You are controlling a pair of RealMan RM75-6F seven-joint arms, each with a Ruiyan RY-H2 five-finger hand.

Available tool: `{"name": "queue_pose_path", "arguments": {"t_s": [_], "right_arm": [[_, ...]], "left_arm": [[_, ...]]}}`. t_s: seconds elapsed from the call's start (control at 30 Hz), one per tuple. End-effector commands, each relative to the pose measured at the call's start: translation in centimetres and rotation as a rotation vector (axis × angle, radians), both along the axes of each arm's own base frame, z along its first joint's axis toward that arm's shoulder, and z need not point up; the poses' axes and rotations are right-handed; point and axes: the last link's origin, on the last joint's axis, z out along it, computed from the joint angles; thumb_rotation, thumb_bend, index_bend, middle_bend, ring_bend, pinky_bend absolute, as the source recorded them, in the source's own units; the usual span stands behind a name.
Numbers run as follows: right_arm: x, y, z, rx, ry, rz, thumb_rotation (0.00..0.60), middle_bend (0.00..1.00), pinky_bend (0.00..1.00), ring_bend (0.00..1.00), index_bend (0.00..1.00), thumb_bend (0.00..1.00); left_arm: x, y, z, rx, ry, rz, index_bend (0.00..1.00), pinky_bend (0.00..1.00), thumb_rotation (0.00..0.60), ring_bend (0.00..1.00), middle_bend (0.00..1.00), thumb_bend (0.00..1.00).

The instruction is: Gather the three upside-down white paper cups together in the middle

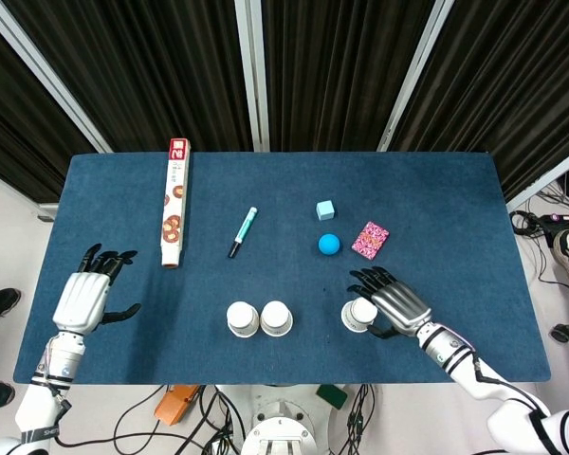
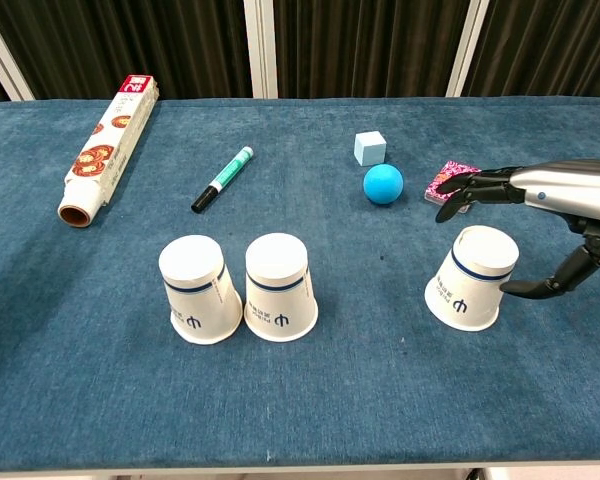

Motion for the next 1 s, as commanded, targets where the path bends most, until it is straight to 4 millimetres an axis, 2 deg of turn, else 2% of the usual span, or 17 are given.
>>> {"name": "queue_pose_path", "arguments": {"t_s": [0.03,0.33,0.47,0.57,0.73,0.87,1.0], "right_arm": [[0.1,-0.1,-0.1,-0.001,-0.002,0.001,0.600,0.11,0.08,0.00,0.27,0.46],[0.4,-0.4,-0.2,-0.010,-0.011,0.006,0.600,0.14,0.08,0.02,0.40,0.50],[1.3,-0.4,1.2,-0.037,-0.048,0.021,0.600,0.14,0.08,0.02,0.40,0.50],[3.2,-0.6,2.9,-0.059,-0.100,0.060,0.600,0.14,0.08,0.02,0.40,0.50],[7.9,-1.4,4.9,-0.071,-0.157,0.188,0.600,0.14,0.08,0.02,0.40,0.50],[11.8,-2.0,4.7,-0.035,-0.194,0.267,0.600,0.14,0.09,0.02,0.40,0.50],[15.1,-2.6,2.7,0.037,-0.203,0.319,0.600,0.14,0.09,0.03,0.40,0.50]], "left_arm": [[0.0,0.0,0.0,0.001,-0.002,0.002,0.16,0.02,0.600,0.17,0.26,0.17],[-0.3,0.2,0.3,0.012,-0.003,0.013,0.16,0.02,0.600,0.17,0.26,0.17],[-0.8,0.0,0.7,0.017,0.005,0.026,0.16,0.02,0.600,0.17,0.26,0.17],[-1.5,-0.2,1.1,0.020,0.026,0.043,0.16,0.02,0.600,0.17,0.26,0.17],[-2.7,-0.7,1.9,0.034,0.064,0.080,0.16,0.02,0.600,0.17,0.26,0.17],[-3.5,-1.2,2.2,0.041,0.060,0.108,0.16,0.02,0.600,0.17,0.26,0.17],[-4.0,-1.7,2.1,0.042,0.045,0.126,0.16,0.02,0.600,0.17,0.26,0.17]]}}
